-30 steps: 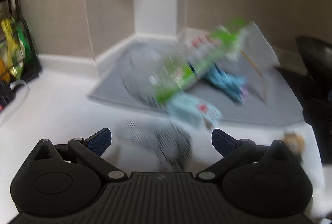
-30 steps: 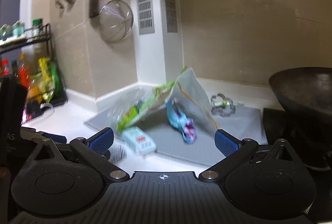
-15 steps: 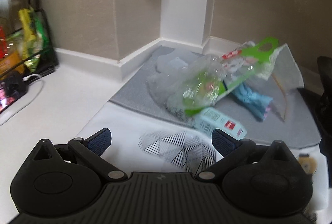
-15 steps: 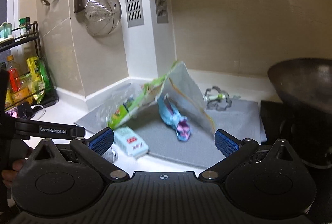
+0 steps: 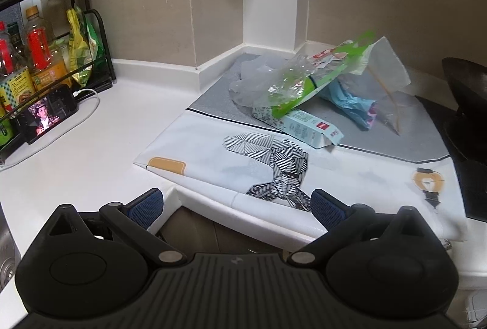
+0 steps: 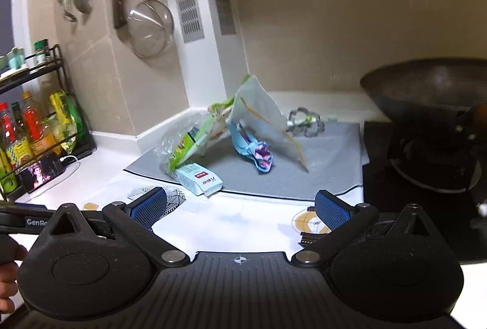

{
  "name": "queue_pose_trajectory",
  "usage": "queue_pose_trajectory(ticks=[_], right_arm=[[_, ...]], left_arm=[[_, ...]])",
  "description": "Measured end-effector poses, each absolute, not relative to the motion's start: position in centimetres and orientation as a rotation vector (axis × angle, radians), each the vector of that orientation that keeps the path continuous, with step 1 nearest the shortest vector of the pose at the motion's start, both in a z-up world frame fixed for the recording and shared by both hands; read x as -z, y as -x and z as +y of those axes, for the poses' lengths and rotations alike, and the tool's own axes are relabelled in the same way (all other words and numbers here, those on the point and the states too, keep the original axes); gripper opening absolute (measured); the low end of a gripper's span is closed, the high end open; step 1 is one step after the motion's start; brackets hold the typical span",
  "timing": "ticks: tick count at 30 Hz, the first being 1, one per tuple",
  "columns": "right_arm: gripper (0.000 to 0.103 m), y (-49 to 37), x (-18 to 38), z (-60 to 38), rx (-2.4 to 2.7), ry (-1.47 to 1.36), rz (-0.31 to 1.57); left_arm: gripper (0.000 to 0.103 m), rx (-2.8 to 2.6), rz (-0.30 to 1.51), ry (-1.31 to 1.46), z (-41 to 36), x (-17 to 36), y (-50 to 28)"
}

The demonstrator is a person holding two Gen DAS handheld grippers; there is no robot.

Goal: Collect trash
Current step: 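Move both tools toward the trash pile on the grey mat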

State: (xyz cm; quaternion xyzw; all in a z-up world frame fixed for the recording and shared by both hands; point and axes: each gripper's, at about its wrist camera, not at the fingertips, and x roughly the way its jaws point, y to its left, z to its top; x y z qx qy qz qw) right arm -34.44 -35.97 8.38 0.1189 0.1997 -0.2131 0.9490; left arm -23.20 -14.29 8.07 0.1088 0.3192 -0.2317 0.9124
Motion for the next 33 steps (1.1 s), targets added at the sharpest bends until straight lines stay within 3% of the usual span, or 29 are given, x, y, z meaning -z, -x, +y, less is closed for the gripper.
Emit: queue_pose_trajectory(ticks=[23, 33], right_arm=[[0.103, 29.1, -8.2, -38.7, 0.452, -0.216, 0.406], [0.103, 26.7, -17.7, -36.3, 0.281, -0.298, 0.159]], left_arm=[[0.103, 0.485, 0.663, -0.257, -18.1, -5.9, 15.9], [0.103, 0.409, 0.596, -0.221, -14.5, -8.6, 14.2]])
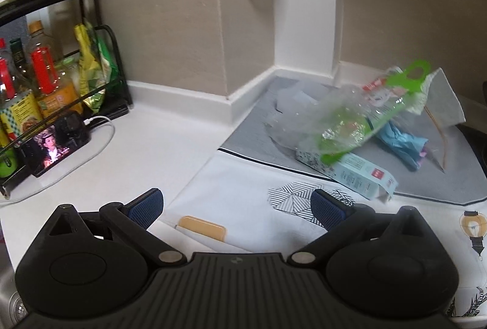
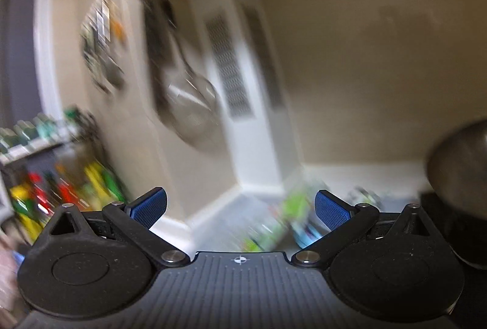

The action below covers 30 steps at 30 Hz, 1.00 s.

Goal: Collect trash
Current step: 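Move both tools toward the trash pile on the grey mat, then grasp the clear plastic bottle with left tool while right tool grasps the green snack bag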

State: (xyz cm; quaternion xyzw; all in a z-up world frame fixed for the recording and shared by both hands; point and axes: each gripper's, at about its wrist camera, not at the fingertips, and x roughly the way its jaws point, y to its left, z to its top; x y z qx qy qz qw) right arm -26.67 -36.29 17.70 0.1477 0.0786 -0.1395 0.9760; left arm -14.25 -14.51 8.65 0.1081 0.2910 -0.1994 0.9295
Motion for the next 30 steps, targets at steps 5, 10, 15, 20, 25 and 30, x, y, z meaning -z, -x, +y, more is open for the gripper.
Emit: queue_pose_trajectory(ticks=[5, 10, 15, 20, 25, 30], right_arm=[[0.103, 28.7, -21.6, -35.6, 0.222, -0.301, 0.059], [0.103, 28.7, -18.1, -36.4, 0.383, -0.195, 0.142], [0.103, 27.7, -12.6, -39.2, 0.527, -0.234, 0.264], [0.103, 25.6, -8.8, -42.1, 0.605, -0.262, 0.344], [0.103, 23.5, -6.8, -43.9, 0.589, -0.318, 0.372], [0.103, 20.8, -5.8, -45.5, 0.419, -0.508, 0.352]], left_arm=[[0.103, 0.415, 0.593, -0.210, -14.2, -8.9, 14.8], [0.103, 0.438, 0.596, -0.223, -15.1, -8.3, 15.0], [0.103, 0.462, 0.592, -0.269, -18.0, -7.5, 14.0], [0.103, 0.522, 0.568, -0.324, -22.8, -7.6, 11.7], [0.103, 0.569, 0.571, -0.334, -26.2, -7.1, 8.1], [0.103, 0.640, 0.553, -0.362, -26.7, -6.4, 6.5]])
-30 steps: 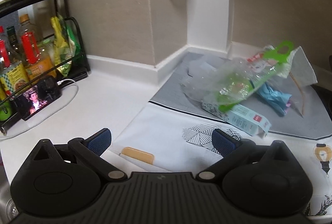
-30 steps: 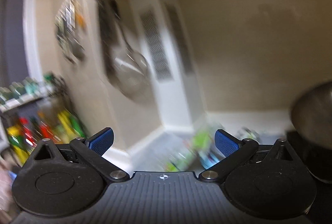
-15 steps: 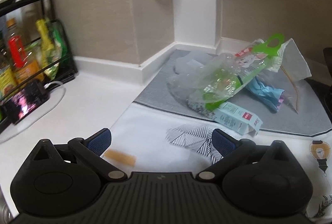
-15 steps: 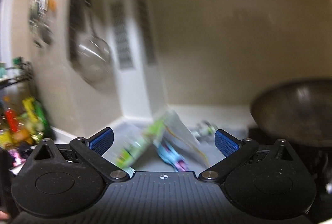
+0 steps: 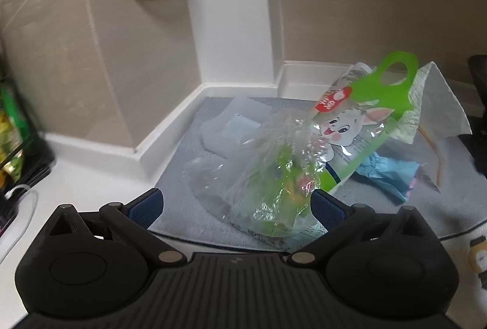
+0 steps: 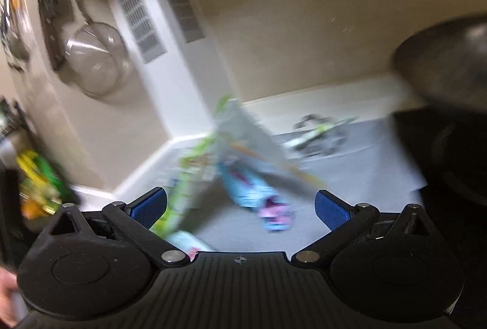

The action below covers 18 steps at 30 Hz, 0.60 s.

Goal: Collect trash
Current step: 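Grasp the clear plastic bottle with left tool while right tool grasps the green snack bag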

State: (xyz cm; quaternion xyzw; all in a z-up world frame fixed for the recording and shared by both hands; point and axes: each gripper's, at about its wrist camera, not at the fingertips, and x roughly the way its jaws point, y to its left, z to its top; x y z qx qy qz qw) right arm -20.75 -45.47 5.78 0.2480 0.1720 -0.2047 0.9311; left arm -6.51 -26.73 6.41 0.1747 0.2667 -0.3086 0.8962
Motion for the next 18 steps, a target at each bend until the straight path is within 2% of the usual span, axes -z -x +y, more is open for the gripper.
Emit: queue_pose_trajectory(ticks=[5, 9, 11, 12, 13, 14, 15, 16, 17, 18], right_arm=[[0.103, 16.1, -4.9, -46.1, 0.360, -0.644, 0.331], [0.103, 12.8, -3.1, -46.8, 0.365, -0.840, 0.405], [0.103, 11.6, -1.6, -46.9, 0.364, -0.949, 0.427], [0.103, 11.0, -0.9, -46.9, 0.357, -0.993, 0.424], [0.103, 10.3, -0.3, -46.9, 0.357, -1.017, 0.417], [0.103, 9.7, 0.1, -46.8, 0.363, -1.031, 0.405], [0.099, 9.1, 0.4, -46.8, 0.361, -1.041, 0.386], [0.076, 8.9, 0.6, -46.8, 0.352, -1.044, 0.367], [0.040, 8.7, 0.6, -46.7, 0.347, -1.045, 0.361], [0.021, 8.5, 0.4, -46.5, 0.342, -1.032, 0.380]], left_arm=[[0.103, 0.650, 0.576, -0.375, -27.1, -5.5, 4.9], [0.102, 0.669, 0.607, -0.304, -25.6, -5.5, 3.7], [0.096, 0.673, 0.614, -0.285, -25.1, -5.4, 3.2], [0.084, 0.673, 0.627, -0.278, -25.0, -5.3, 2.9], [0.058, 0.671, 0.657, -0.263, -24.9, -5.2, 2.3], [0.038, 0.673, 0.704, -0.245, -24.9, -5.0, 1.7], [0.000, 0.666, 0.759, -0.221, -24.8, -4.8, 1.1], [0.000, 0.655, 0.797, -0.185, -24.5, -4.6, 0.6], [0.000, 0.649, 0.798, -0.155, -23.9, -4.7, 0.4], [0.000, 0.648, 0.776, -0.143, -23.3, -4.9, 0.5]])
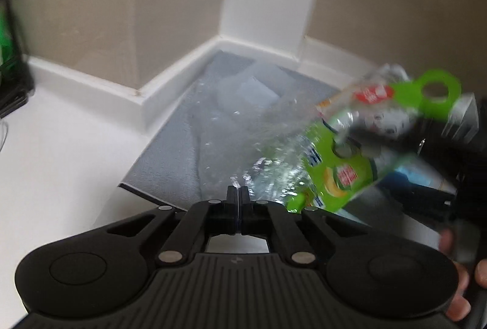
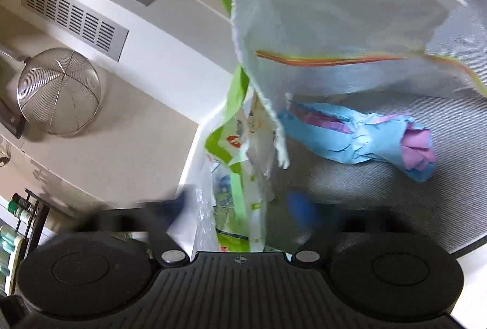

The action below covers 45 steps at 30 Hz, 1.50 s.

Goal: Collect trash
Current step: 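Grasp the clear plastic bottle with left tool while right tool grasps the green snack bag, then carry the bottle and green bag with both tools down over the blue bin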

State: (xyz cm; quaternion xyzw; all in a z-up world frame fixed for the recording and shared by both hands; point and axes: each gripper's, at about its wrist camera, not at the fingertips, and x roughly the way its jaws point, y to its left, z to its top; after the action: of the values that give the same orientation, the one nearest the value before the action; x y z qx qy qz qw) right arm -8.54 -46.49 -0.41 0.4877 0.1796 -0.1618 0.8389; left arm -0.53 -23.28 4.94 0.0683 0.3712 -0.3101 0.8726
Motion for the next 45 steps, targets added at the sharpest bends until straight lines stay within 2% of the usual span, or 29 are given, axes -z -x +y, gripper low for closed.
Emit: queue_pose_trajectory(ticks=[1, 3, 8, 9, 10, 12, 13, 18, 19, 20, 21, 22, 23, 30, 36, 45], right_arm=[[0.021, 8.6, 0.1, -46.0, 0.349, -1.004, 0.399], [0.013, 9.2, -0.5, -45.4, 0.322, -0.968, 0.374], [0.013, 11.1, -2.5, -43.9, 0.235, -0.930, 0.312], [0.013, 11.6, -3.1, -43.7, 0.234, -0.924, 0.304], [0.013, 12.2, -3.5, -43.6, 0.230, -0.912, 0.293], [0.013, 12.9, -4.6, -42.8, 0.228, -0.848, 0.273], [0.013, 13.0, -5.0, -42.6, 0.226, -0.819, 0.269], [0.013, 12.1, -5.2, -42.6, 0.210, -0.769, 0.307], [0.013, 11.9, -5.2, -42.7, 0.204, -0.773, 0.311], [0.013, 11.6, -5.2, -42.7, 0.201, -0.774, 0.312], [0.013, 11.5, -5.1, -42.6, 0.200, -0.771, 0.313], [0.013, 11.5, -5.0, -42.7, 0.196, -0.768, 0.314], [0.013, 11.5, -4.9, -42.7, 0.194, -0.763, 0.318], [0.010, 12.4, -4.6, -43.1, 0.212, -0.735, 0.287], [0.010, 14.9, -7.0, -41.7, 0.126, -0.738, 0.191], [0.010, 23.0, -9.6, -37.5, -0.032, -0.662, 0.111]], left_arm=[[0.000, 0.646, 0.750, -0.135, -22.6, -5.3, 0.7], [0.000, 0.651, 0.735, -0.098, -21.1, -6.0, 0.9], [0.001, 0.653, 0.618, -0.061, -18.4, -7.6, 2.6], [0.016, 0.668, 0.604, -0.063, -18.4, -7.7, 2.8], [0.055, 0.688, 0.608, -0.073, -18.6, -7.6, 2.8], [0.099, 0.694, 0.590, -0.087, -19.1, -7.1, 3.1], [0.100, 0.685, 0.545, -0.109, -19.5, -6.9, 3.6], [0.099, 0.698, 0.546, -0.268, -23.3, -4.6, 3.3], [0.089, 0.689, 0.564, -0.277, -23.8, -4.2, 2.6], [0.075, 0.668, 0.594, -0.275, -24.3, -3.8, 1.8], [0.036, 0.660, 0.647, -0.264, -24.6, -3.3, 0.8], [0.006, 0.660, 0.714, -0.234, -24.6, -2.9, -0.2], [0.001, 0.656, 0.754, -0.199, -24.2, -2.5, -0.7], [0.001, 0.625, 0.651, -0.192, -21.3, -4.2, 2.1], [0.001, 0.521, 0.573, -0.236, -18.6, -7.9, 6.5], [0.001, 0.464, 0.564, -0.245, -13.4, -10.8, 15.3]])
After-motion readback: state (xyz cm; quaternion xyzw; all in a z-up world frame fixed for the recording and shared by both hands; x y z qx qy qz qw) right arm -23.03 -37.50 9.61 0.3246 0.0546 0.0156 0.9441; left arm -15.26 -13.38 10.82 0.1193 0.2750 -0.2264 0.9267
